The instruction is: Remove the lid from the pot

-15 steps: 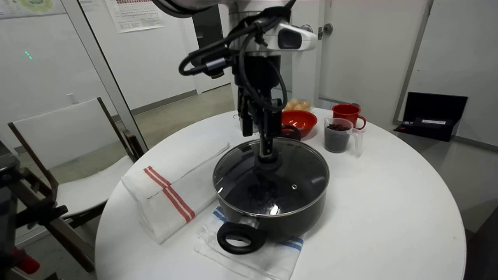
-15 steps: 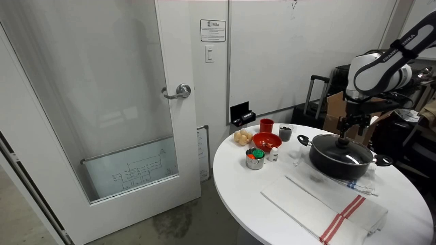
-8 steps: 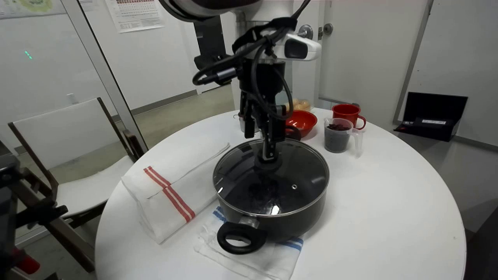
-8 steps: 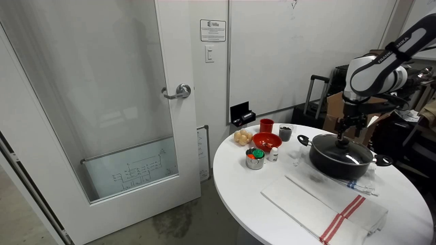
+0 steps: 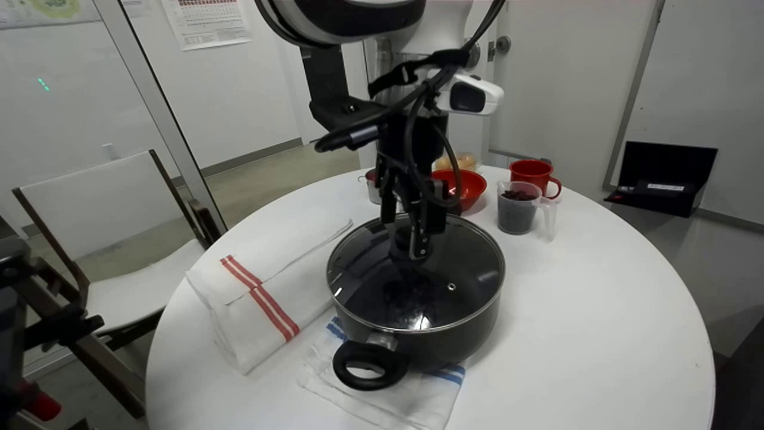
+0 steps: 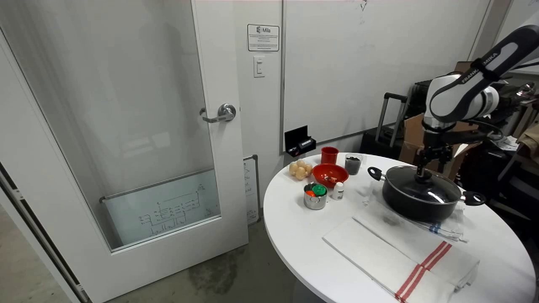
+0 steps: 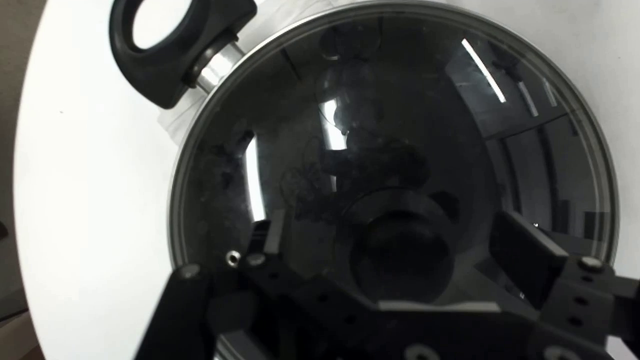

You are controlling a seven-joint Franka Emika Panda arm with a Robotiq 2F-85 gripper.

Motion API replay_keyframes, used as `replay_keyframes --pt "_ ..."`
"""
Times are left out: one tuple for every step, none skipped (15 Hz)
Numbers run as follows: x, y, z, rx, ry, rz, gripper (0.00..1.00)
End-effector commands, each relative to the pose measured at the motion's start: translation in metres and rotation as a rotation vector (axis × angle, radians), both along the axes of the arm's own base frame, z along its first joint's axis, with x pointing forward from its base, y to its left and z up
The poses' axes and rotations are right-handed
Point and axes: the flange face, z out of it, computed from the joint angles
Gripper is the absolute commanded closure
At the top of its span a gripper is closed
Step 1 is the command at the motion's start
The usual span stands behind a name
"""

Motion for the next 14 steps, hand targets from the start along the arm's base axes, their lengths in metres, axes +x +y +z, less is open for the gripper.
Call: replay_keyframes --pt "0.0092 -0.0006 -0.0051 0.032 0.005 0.011 0.00" --pt "0.0105 -0.0002 -0.0050 0.032 0.004 0.013 0.00" --pt "0.0116 0.0002 -0.0053 0.032 0.003 0.013 0.00" --pt "0.0127 0.0006 -0.0051 0.032 0.001 0.015 0.00" --pt "0.0138 0.0007 -0.0048 0.033 0.000 0.017 0.00" --pt "0.0148 0.0006 -0.0040 0.033 -0.002 0.016 0.25" --pt "0.0156 0.0003 -0.0033 0.033 -0.005 0.017 0.26" --pt "0.0166 -0.0001 -0.0025 0.033 -0.007 0.016 0.33" --pt "0.0171 -0.0006 -0.0017 0.033 -0.009 0.016 0.39" --pt "0.0174 -0.0010 -0.0008 0.033 -0.012 0.015 0.48" --pt "0.0176 -0.0013 -0.0002 0.033 -0.013 0.014 0.55" --pt "0.0179 -0.0016 0.0002 0.032 -0.014 0.013 0.63" --pt "0.0179 -0.0021 0.0006 0.033 -0.015 0.011 0.70" --pt "0.0178 -0.0025 0.0013 0.034 -0.016 0.011 0.75"
